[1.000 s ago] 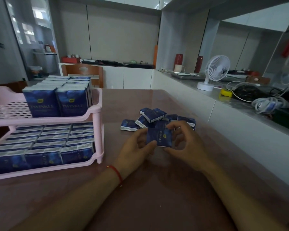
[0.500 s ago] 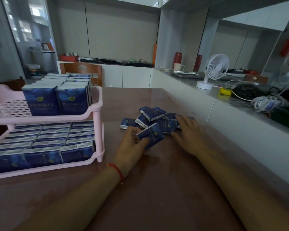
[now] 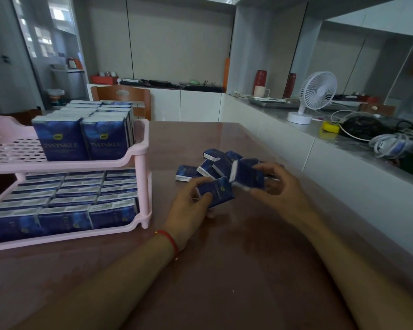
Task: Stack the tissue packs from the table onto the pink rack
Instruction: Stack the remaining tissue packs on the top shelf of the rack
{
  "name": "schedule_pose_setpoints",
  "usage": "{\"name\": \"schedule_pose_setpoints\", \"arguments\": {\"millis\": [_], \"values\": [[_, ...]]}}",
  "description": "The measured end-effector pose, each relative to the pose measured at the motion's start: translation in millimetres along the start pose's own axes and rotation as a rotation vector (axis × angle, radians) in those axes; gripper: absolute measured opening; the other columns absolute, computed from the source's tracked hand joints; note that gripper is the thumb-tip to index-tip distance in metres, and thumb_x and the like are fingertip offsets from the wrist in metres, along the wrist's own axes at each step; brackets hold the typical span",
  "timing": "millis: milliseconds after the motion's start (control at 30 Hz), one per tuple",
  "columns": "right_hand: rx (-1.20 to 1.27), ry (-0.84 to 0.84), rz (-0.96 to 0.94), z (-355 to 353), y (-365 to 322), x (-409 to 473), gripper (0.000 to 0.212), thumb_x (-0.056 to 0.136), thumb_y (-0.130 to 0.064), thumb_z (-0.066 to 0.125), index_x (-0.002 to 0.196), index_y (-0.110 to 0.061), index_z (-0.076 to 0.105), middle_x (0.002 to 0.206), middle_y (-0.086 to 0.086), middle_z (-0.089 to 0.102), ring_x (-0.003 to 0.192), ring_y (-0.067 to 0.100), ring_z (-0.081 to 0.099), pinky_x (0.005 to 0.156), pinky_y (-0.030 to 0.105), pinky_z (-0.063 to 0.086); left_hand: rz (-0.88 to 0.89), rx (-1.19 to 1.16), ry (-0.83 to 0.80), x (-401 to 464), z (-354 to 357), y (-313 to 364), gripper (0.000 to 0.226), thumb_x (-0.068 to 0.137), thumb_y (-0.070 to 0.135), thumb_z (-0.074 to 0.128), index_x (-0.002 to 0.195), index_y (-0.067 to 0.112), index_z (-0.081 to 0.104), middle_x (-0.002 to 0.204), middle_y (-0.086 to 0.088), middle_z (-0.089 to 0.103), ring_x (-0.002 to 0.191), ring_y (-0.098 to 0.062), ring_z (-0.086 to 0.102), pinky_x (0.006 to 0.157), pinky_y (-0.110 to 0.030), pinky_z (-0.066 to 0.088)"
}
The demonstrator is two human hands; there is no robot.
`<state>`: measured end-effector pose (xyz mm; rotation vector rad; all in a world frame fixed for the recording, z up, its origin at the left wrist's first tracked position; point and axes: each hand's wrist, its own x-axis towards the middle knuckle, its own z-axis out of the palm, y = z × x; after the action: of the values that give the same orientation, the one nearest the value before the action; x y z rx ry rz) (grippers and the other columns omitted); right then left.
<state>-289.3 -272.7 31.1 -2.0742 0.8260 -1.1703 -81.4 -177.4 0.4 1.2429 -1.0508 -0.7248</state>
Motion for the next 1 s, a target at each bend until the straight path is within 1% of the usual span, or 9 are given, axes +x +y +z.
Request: {"name": "schedule_pose_setpoints", "arguments": {"millis": [67, 133, 200, 367, 500, 633, 733, 833, 1000], "values": [[-0.005, -0.186, -0.029, 11, -8, -7, 0.052, 0.076, -0.008, 0.083, 0.12, -0.027, 0.062, 0.124, -0.007, 0.062, 0.103, 0.012, 0.067, 0.084, 0.038, 0.06, -0.045, -0.067, 0.008, 1, -1, 5, 0.028, 0.09, 0.013, 0.055, 0.109, 0.029, 0.069, 0.107, -0.014, 0.071, 0.09, -0.034, 0.07, 0.082, -0.057, 0.058], [-0.05, -0.246, -0.066, 25, -12, -9, 0.058, 0.073, -0.004, 0.082, 0.12, -0.03, 0.061, 0.128, -0.005, 0.056, 0.105, 0.012, 0.064, 0.081, 0.042, 0.06, -0.094, -0.165, -0.021, -1, -2, 11, 0.022, 0.098, 0.016, 0.051, 0.113, 0.017, 0.067, 0.115, -0.015, 0.068, 0.102, -0.033, 0.067, 0.083, -0.052, 0.059], [-0.055, -0.251, -0.123, 34, -15, -9, 0.06, 0.071, -0.002, 0.078, 0.122, -0.03, 0.061, 0.128, -0.005, 0.052, 0.106, 0.011, 0.061, 0.079, 0.039, 0.06, -0.087, -0.186, -0.066, -4, -3, 14, 0.02, 0.099, 0.015, 0.056, 0.117, 0.01, 0.06, 0.116, -0.016, 0.068, 0.104, -0.032, 0.067, 0.083, -0.047, 0.058], [-0.026, -0.262, -0.117, 32, -22, -14, 0.073, 0.08, -0.006, 0.073, 0.137, -0.045, 0.05, 0.131, -0.021, 0.053, 0.115, 0.0, 0.056, 0.088, 0.025, 0.055, -0.012, -0.047, -0.117, -8, -3, 10, 0.047, 0.08, 0.002, 0.077, 0.119, 0.013, 0.052, 0.113, -0.013, 0.069, 0.104, -0.029, 0.068, 0.085, -0.04, 0.06], [0.035, -0.24, -0.031, 28, -25, -13, 0.055, 0.089, -0.026, 0.073, 0.136, -0.043, 0.051, 0.125, -0.017, 0.064, 0.114, 0.003, 0.062, 0.093, 0.036, 0.057, -0.007, -0.11, -0.153, -9, -7, 11, 0.053, 0.072, 0.006, 0.082, 0.115, 0.015, 0.052, 0.115, -0.014, 0.07, 0.105, -0.028, 0.069, 0.085, -0.043, 0.06], [-0.024, -0.194, -0.065, 25, -26, -14, 0.046, 0.082, -0.031, 0.079, 0.125, -0.037, 0.064, 0.12, -0.015, 0.067, 0.108, 0.009, 0.065, 0.089, 0.041, 0.059, 0.196, 0.271, -0.173, -15, -15, 18, 0.05, 0.074, 0.008, 0.083, 0.112, 0.016, 0.052, 0.11, 0.002, 0.063, 0.102, -0.002, 0.061, 0.087, -0.02, 0.052], [-0.024, -0.235, -0.085, 30, -30, -17, 0.053, 0.073, -0.046, 0.079, 0.123, -0.036, 0.066, 0.116, -0.015, 0.065, 0.106, 0.012, 0.064, 0.088, 0.04, 0.059, 0.292, 0.454, -0.271, -19, -20, 24, 0.069, 0.075, 0.018, 0.082, 0.133, 0.025, 0.045, 0.12, 0.01, 0.06, 0.111, -0.001, 0.057, 0.094, -0.01, 0.045], [-0.076, -0.269, -0.071, 35, -31, -17, 0.056, 0.068, -0.055, 0.079, 0.118, -0.035, 0.065, 0.115, -0.013, 0.064, 0.105, 0.007, 0.062, 0.09, 0.037, 0.057, 0.219, 0.431, -0.387, -21, -21, 24, 0.072, 0.08, 0.017, 0.079, 0.141, 0.03, 0.043, 0.128, 0.008, 0.058, 0.113, -0.006, 0.06, 0.095, -0.023, 0.053], [-0.064, -0.266, 0.004, 33, -25, -17, 0.046, 0.072, -0.037, 0.084, 0.112, -0.034, 0.061, 0.114, -0.015, 0.065, 0.102, 0.003, 0.064, 0.087, 0.03, 0.059, 0.164, 0.413, -0.405, -27, -17, 28, 0.07, 0.082, 0.01, 0.078, 0.142, 0.024, 0.043, 0.124, 0.013, 0.059, 0.108, 0.01, 0.059, 0.084, -0.009, 0.05]]}}
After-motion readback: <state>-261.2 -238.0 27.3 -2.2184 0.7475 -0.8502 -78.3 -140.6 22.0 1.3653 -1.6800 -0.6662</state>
